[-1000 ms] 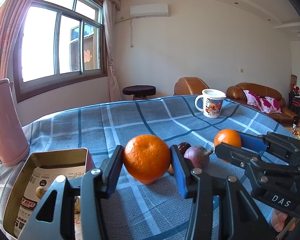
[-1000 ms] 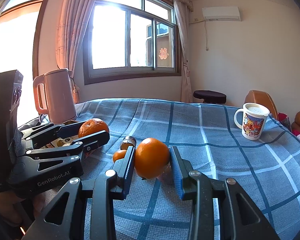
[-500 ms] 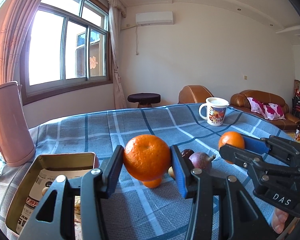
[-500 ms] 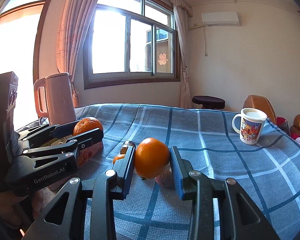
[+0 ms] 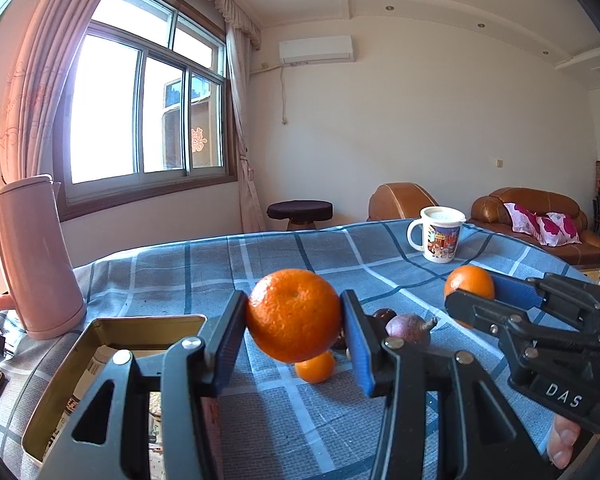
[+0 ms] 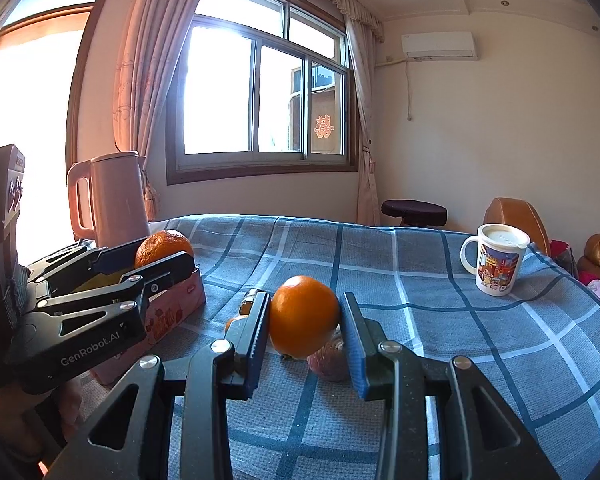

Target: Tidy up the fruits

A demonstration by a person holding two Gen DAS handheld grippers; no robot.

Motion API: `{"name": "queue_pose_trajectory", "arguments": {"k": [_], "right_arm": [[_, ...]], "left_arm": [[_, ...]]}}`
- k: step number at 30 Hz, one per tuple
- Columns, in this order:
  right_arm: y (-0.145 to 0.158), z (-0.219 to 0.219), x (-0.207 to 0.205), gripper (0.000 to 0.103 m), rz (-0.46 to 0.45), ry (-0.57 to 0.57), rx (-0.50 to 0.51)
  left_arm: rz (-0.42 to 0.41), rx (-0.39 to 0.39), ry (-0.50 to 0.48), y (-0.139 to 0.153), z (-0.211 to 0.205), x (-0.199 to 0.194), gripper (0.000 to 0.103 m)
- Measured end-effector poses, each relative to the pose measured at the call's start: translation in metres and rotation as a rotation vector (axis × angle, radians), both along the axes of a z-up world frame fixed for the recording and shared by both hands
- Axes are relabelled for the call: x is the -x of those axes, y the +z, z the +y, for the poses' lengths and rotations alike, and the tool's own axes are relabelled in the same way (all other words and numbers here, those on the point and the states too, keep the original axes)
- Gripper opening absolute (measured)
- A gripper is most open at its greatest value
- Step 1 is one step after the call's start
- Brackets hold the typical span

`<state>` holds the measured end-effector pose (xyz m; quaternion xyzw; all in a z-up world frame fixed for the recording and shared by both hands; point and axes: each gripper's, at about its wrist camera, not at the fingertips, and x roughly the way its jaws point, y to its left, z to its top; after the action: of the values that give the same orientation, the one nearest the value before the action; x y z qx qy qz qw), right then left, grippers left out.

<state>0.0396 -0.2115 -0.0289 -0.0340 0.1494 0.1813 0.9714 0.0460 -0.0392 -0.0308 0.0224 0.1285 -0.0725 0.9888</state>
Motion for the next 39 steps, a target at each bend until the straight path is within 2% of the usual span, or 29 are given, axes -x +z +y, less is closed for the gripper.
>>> {"name": "queue_pose_trajectory", "arguments": {"k": [19,39], "right_arm": [[0.002,0.001,0.004,0.037,-0.034,-0.006,0.002],[0.005,0.011,0.002,0.037,-0.063,0.015,0.010]], "left_arm": [[-0.060,-0.036,0.041,0.005,-0.001,0.012,0.049],[-0.073,-0.051,0.063,0.007,0.000,0.017,0.049]]}}
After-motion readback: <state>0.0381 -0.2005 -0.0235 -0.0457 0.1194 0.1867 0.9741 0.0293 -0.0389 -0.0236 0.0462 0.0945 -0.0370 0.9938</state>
